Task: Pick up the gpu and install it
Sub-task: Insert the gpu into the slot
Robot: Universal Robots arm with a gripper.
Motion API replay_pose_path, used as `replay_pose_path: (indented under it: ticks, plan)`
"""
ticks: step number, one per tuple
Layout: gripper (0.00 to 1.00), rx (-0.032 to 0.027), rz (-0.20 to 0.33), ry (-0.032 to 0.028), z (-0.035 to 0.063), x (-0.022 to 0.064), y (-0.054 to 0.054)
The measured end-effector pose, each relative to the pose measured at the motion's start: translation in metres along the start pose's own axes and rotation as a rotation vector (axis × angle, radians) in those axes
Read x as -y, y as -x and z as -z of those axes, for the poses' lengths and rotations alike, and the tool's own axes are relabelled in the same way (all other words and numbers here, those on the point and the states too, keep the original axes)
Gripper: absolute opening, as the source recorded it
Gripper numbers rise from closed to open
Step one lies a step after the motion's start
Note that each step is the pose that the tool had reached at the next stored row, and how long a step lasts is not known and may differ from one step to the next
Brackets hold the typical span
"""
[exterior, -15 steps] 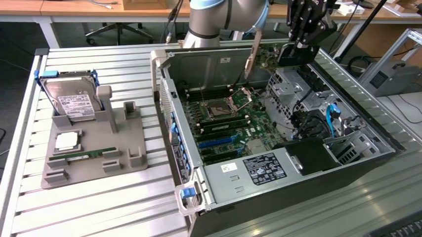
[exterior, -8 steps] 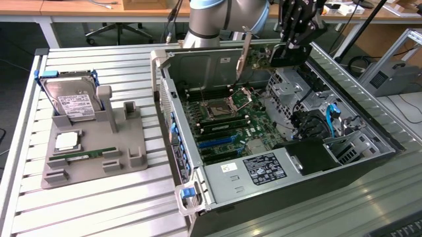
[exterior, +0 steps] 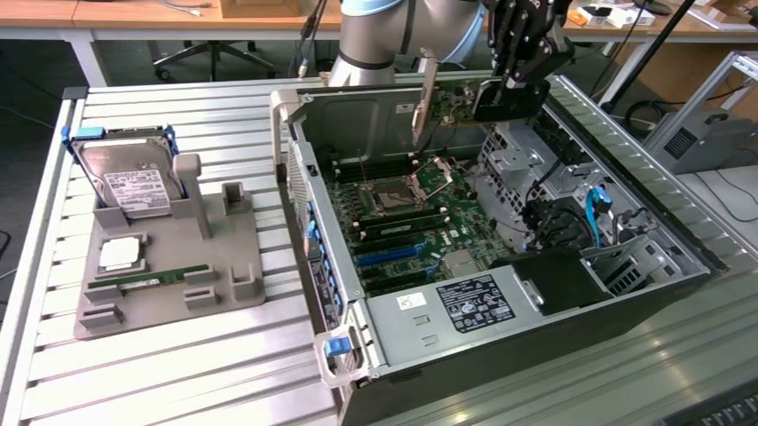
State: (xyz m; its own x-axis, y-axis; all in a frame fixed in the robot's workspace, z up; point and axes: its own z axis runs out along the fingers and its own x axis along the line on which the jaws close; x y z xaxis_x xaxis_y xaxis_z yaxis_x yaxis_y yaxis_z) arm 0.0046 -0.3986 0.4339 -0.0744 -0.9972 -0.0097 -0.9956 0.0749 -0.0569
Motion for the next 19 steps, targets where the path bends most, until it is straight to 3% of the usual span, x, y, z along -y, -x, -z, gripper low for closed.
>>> replay_pose_path:
  ticks: [13,19]
  plan:
    - [0.27,0.0001,0.0,0.0,0.0,-0.0001,0.0]
    - [0.27,0.0002,0.0,-0.0031,0.0005,-0.0088,-0.0006]
